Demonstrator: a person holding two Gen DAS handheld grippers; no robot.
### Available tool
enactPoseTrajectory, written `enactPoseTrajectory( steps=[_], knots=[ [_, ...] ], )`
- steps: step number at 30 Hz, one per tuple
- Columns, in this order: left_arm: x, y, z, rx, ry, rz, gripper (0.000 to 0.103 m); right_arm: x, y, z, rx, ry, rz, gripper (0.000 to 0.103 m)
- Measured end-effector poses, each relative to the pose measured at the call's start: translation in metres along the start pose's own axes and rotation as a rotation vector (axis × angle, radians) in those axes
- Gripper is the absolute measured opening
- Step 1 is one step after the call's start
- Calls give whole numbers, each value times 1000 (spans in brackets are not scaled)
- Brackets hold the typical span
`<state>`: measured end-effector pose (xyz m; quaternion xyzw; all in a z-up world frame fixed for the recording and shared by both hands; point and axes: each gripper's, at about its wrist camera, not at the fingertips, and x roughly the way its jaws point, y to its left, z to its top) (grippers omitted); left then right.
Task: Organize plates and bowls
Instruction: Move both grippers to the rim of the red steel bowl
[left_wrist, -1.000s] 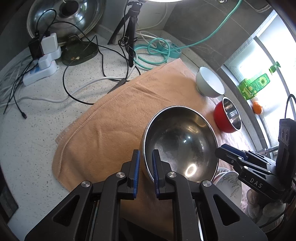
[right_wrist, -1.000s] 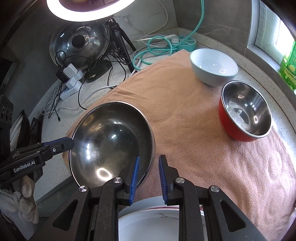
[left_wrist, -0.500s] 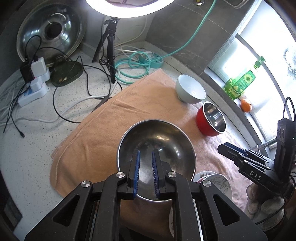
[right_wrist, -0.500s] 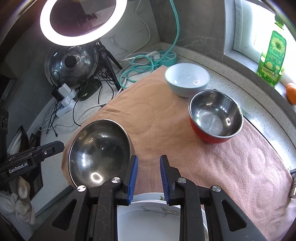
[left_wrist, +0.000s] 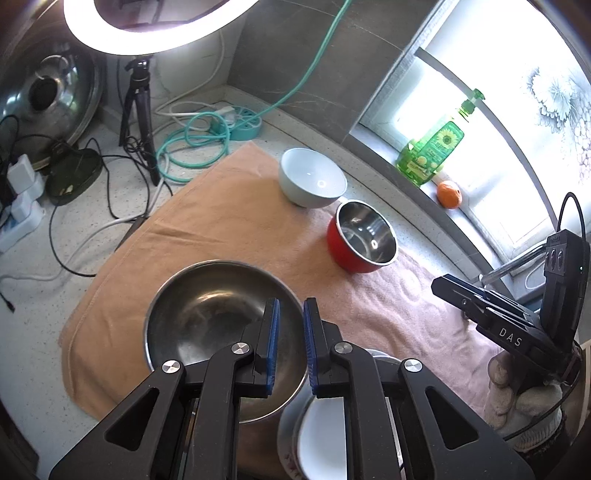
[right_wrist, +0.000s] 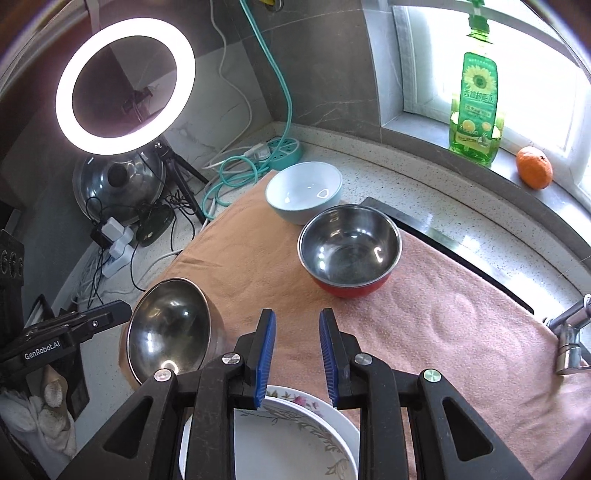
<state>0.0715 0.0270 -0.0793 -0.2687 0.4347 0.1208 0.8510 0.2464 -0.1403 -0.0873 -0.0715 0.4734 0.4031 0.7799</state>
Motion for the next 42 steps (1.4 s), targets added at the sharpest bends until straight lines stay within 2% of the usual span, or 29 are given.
enactPoseTrajectory(
  steps=[7,13,26,33,42],
  knots=[
    [14,-26,21,47,19,-52,12,-23,-31,18,38,-23,-38,22],
    [39,-33,37,36,54,-76,12,-25,-59,40,84,-33,-46,22],
    [98,-43,67,-9,146,-83,12,38,-102,68,194,71,24,22],
    [128,-46,75,-24,205,-81,12,70,-112,73,225,128,57,22],
    [148,-44,82,-35,234,-59,12,100,-131,71,302,185,76,22]
  ],
)
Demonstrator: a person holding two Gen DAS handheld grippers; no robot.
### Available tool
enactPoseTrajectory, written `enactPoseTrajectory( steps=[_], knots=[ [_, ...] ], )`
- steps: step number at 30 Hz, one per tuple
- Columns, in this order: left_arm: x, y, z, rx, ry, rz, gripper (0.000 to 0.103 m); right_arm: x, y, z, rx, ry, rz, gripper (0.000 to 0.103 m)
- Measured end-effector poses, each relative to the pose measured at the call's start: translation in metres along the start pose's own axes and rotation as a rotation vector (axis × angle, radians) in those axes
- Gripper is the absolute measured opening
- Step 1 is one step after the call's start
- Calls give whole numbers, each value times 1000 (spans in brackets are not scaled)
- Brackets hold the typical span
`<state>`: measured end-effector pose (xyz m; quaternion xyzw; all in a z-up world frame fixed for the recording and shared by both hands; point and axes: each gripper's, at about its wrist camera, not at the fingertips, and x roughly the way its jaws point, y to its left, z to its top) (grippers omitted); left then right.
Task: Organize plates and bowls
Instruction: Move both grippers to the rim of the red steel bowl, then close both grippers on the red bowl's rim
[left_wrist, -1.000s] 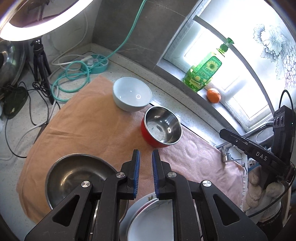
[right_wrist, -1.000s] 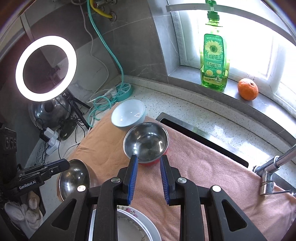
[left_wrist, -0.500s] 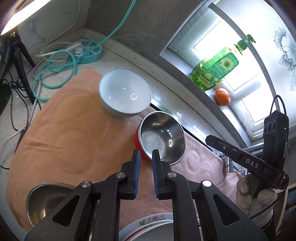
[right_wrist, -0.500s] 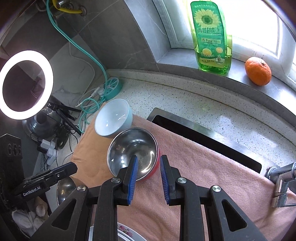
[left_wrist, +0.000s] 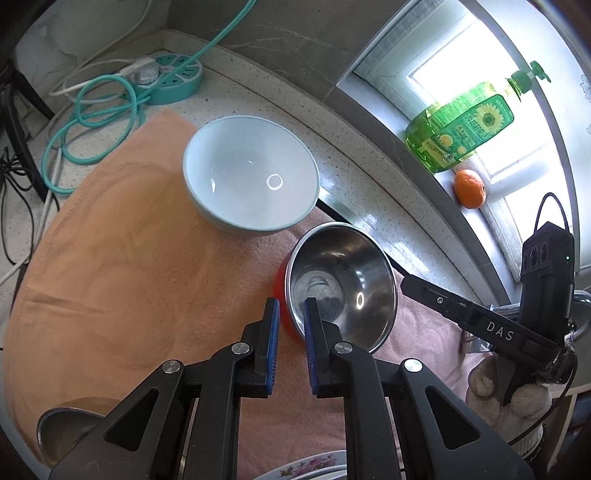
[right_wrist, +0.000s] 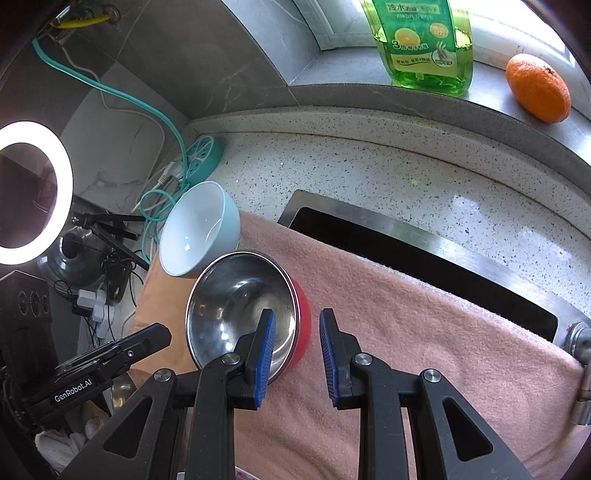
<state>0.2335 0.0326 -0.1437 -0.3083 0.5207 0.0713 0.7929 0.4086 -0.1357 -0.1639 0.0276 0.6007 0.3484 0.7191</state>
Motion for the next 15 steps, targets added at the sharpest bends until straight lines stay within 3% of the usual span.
enactPoseTrajectory(
  steps=[15],
  knots=[
    [14,-6,6,16,3,17,12,15,-2,4,9,31,11,18]
  ],
)
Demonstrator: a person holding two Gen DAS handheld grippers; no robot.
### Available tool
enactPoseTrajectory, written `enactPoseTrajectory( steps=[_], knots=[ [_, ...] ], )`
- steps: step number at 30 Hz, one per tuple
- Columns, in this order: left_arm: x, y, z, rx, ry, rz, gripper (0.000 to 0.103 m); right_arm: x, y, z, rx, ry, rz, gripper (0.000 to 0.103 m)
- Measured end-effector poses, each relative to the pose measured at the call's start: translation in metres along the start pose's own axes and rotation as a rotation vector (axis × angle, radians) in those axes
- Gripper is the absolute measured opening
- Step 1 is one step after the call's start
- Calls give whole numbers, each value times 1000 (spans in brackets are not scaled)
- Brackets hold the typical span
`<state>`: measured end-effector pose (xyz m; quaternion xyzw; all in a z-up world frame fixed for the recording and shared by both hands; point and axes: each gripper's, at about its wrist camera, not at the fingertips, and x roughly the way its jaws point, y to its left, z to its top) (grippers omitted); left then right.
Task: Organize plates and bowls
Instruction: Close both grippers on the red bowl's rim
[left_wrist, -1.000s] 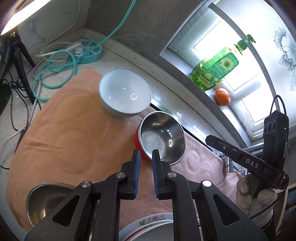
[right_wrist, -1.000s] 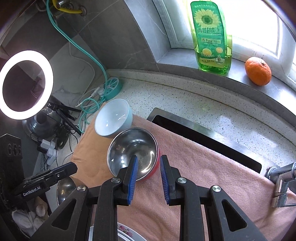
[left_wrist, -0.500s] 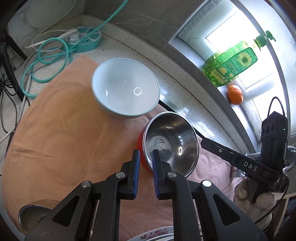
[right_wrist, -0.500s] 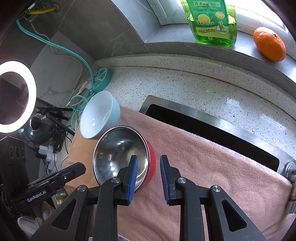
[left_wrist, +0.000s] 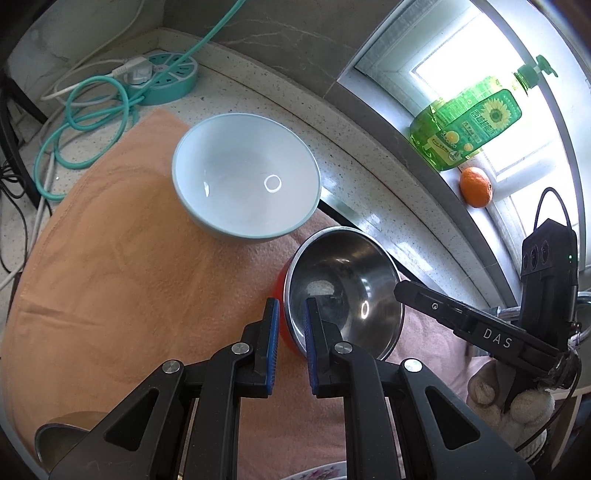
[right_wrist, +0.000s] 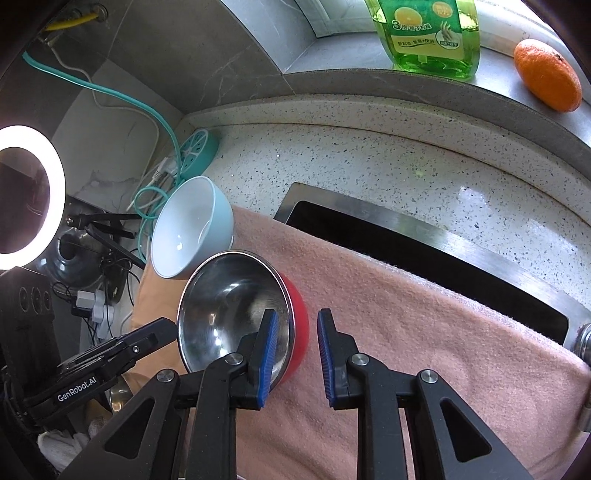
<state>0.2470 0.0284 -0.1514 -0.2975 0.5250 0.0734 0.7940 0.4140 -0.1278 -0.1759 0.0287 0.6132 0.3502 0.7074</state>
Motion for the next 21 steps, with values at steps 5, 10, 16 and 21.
enactPoseTrajectory(
  steps=[5,10,16,21],
  knots=[
    [2,-1,0,10,-3,6,11,3,1,1,-4,6,1,13],
    [4,0,1,6,-3,4,10,6,2,1,-6,13,0,9],
    [5,1,1,4,-2,-1,8,9,3,1,-1,15,-3,5],
    [3,2,1,3,-4,-1,8,8,5,1,-2,12,-6,5]
  ],
)
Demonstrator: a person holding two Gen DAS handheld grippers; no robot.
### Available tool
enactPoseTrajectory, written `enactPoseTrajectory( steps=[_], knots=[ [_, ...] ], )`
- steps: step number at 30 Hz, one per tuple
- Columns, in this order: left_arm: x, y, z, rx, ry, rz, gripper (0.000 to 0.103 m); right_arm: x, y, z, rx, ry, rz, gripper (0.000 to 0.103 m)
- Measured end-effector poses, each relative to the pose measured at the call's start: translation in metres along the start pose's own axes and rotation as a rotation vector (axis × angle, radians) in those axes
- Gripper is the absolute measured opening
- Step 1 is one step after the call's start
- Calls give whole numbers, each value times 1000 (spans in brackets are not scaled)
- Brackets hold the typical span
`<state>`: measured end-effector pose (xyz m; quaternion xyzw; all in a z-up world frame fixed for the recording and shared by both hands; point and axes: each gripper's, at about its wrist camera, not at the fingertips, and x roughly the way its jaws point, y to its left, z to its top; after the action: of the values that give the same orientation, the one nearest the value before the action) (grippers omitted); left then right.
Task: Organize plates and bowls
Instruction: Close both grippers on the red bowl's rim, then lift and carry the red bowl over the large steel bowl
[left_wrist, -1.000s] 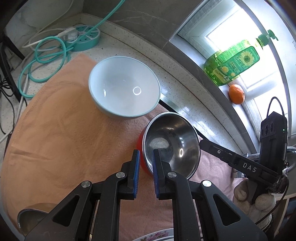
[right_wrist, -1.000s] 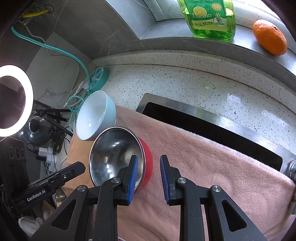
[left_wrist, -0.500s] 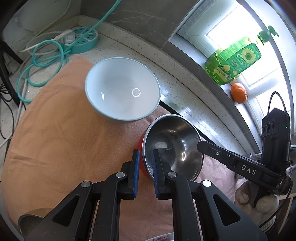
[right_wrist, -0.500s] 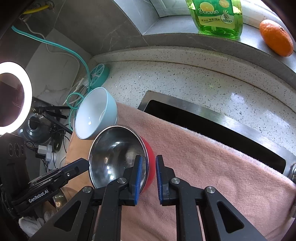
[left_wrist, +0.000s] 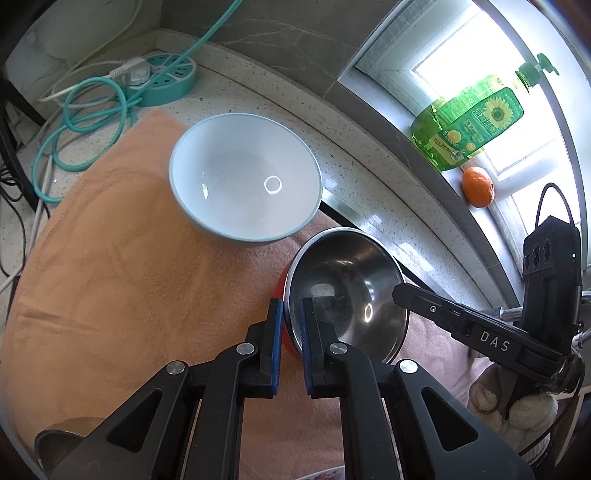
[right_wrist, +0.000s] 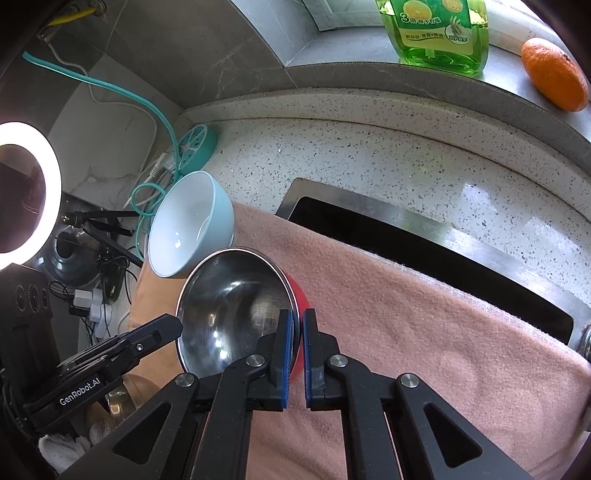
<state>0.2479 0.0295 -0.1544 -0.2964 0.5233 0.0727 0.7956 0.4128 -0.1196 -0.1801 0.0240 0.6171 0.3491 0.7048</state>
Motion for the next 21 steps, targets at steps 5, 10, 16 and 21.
enactPoseTrajectory(
  steps=[5,10,16,21],
  knots=[
    [-8,-1,-1,2,-12,-11,8,-2,1,-1,-4,-1,0,5],
    [-17,-3,-3,14,-30,-10,8,-8,5,-3,-7,-5,2,5],
    [-31,0,-8,6,-49,-24,8,-20,12,-6,-18,-15,13,5],
    [-48,1,-13,3,-72,-32,8,-33,23,-10,-37,-28,25,5]
  ],
)
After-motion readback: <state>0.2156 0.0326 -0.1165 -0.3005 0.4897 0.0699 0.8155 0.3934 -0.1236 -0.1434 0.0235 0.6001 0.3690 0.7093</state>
